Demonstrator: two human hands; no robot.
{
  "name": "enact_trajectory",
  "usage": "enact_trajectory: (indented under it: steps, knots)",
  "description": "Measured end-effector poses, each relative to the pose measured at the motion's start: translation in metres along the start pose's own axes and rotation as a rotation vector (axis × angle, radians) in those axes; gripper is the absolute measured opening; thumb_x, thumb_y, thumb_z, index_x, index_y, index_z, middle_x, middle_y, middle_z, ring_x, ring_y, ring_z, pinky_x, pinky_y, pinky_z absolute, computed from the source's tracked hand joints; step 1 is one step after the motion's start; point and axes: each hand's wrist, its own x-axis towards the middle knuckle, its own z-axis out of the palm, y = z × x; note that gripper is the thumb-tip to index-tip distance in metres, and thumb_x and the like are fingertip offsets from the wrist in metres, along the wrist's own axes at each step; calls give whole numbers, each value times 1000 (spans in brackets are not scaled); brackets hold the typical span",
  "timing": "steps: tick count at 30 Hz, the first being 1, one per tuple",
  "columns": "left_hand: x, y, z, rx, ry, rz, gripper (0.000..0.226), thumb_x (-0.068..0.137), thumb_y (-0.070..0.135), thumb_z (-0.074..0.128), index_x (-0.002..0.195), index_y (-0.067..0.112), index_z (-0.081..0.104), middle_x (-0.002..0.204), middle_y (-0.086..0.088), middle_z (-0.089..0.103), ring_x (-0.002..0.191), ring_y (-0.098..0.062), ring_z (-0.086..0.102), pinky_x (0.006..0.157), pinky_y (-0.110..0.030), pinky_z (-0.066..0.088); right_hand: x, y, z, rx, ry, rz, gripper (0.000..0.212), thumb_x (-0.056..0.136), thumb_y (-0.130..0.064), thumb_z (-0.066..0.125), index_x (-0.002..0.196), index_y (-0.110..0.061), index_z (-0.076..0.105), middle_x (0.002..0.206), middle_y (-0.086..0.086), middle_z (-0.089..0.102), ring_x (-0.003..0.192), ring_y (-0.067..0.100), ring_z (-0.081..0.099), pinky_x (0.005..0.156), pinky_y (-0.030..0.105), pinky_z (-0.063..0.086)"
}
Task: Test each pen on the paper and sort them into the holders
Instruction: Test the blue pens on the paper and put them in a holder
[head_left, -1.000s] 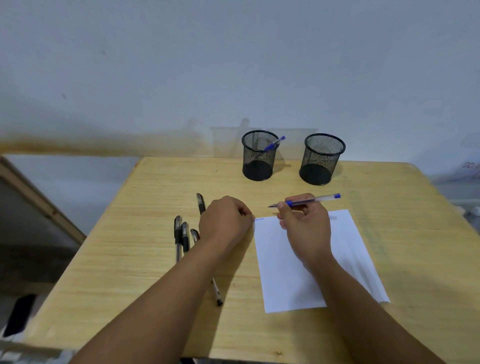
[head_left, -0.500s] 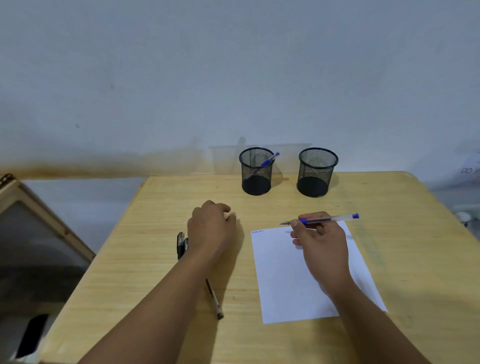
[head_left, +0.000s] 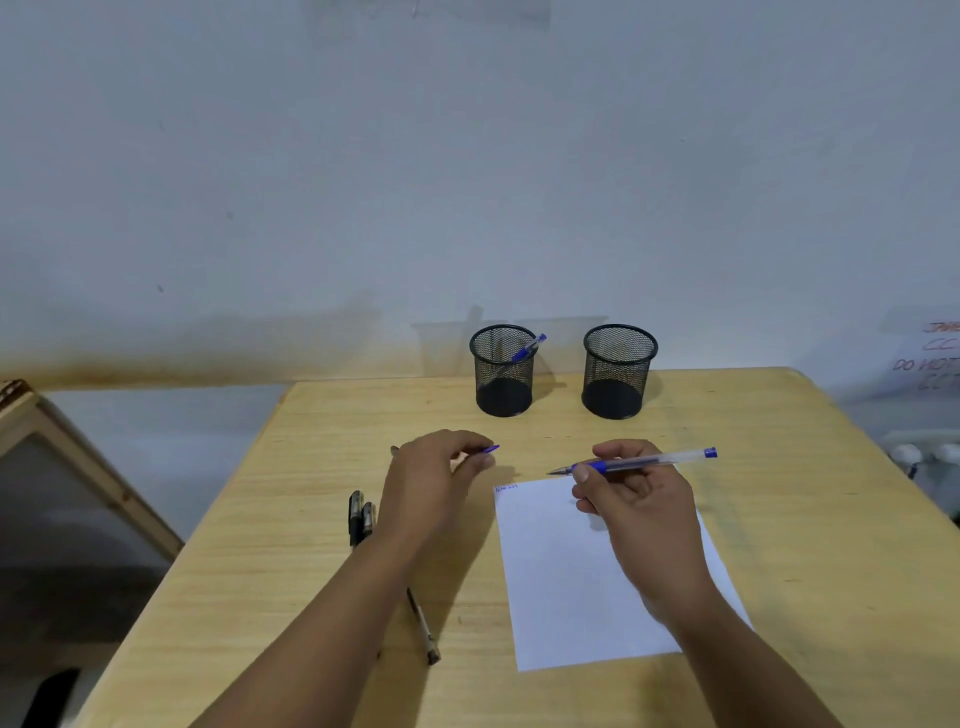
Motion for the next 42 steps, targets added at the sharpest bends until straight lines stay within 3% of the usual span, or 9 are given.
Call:
enact_trajectory:
  steps: [3,5,9,14,20,27,31,37,42]
  knots:
    - [-22,17,-9,-206,-16,71,13,84,23,75,94,32,77,86,21,72,81,4,60,66,-9,39,-4,-11,1,-5,-34,-33,15,85,-3,73,95,-13,66,79,3,76,73,16,72,71,25,61]
    - [-32,23,-14,-272,-9,78,14,80,23,78,90,32,77,83,21,73,76,2,60,66,-8,41,-9,-19,0,-13,-63,-61,14,85,-2,73,92,-12,67,79,5,76,73,18,72,71,25,60]
    - [-47,29,-20,-324,-27,136,14,78,21,80,86,31,78,83,20,73,72,-2,61,66,-10,43,-23,-30,0,-21,-128,-94,13,84,0,73,89,-10,66,81,8,75,72,18,71,71,23,59]
    - [-60,32,-25,-355,-41,214,13,79,16,79,88,25,79,85,15,74,84,-8,67,73,-15,48,-37,-35,3,-93,-173,-93,12,83,-2,74,88,-10,67,79,5,76,71,18,70,70,22,58]
    - [-74,36,-27,-326,-42,279,13,80,18,79,91,26,80,86,13,72,84,-12,68,68,-26,52,-51,-36,6,-157,-208,-90,13,81,-6,77,85,-18,73,78,2,77,71,16,72,69,21,57]
    - [-100,42,-37,-462,-105,145,24,84,9,74,101,26,77,96,16,75,92,-6,69,85,-23,53,-68,-31,5,69,-175,44,11,82,-8,74,93,-5,72,80,14,76,72,24,70,72,30,57]
    - [-111,43,-45,-510,-173,115,31,87,4,69,104,28,76,104,18,74,103,-2,67,92,-22,50,-79,-32,3,176,-181,93,26,72,-22,75,88,-2,72,76,14,72,71,21,67,74,34,55]
    - [-124,50,-49,-533,-75,78,27,82,6,74,87,33,76,86,24,74,87,8,67,73,-5,44,-95,-35,0,256,-234,116,16,73,-18,73,81,-4,73,79,15,70,70,21,66,69,26,57]
    - [-129,55,-43,-554,-26,77,25,84,4,72,85,28,78,83,20,75,84,6,68,71,-6,46,-102,-29,3,320,-189,108,2,82,-3,70,83,-4,71,79,16,70,69,22,66,68,25,58]
